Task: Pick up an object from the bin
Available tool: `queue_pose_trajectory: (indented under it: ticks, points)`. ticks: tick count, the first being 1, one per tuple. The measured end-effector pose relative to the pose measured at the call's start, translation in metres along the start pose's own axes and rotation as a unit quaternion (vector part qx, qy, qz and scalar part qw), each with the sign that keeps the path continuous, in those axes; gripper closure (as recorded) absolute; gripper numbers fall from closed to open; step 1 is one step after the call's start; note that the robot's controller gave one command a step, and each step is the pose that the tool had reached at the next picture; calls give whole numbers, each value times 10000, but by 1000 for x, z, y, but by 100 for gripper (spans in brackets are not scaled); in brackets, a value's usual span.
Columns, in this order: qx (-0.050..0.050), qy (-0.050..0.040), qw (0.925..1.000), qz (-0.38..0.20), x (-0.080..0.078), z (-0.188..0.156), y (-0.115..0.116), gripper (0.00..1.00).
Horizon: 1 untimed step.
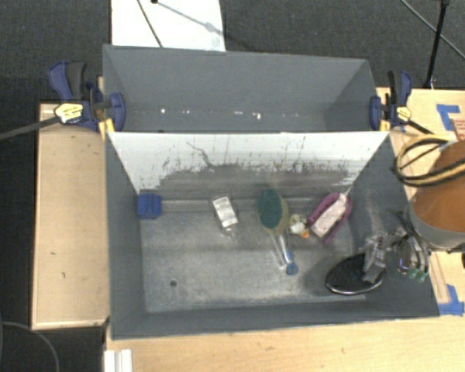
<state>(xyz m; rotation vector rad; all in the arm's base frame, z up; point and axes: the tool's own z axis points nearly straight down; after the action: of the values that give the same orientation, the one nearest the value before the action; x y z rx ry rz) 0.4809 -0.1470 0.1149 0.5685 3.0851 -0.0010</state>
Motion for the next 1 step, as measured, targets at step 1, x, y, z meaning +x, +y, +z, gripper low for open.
queue_pose_trajectory:
  ticks: [1]
  points:
    - [3, 0, 9888, 1494, -7, -4, -1, 100]
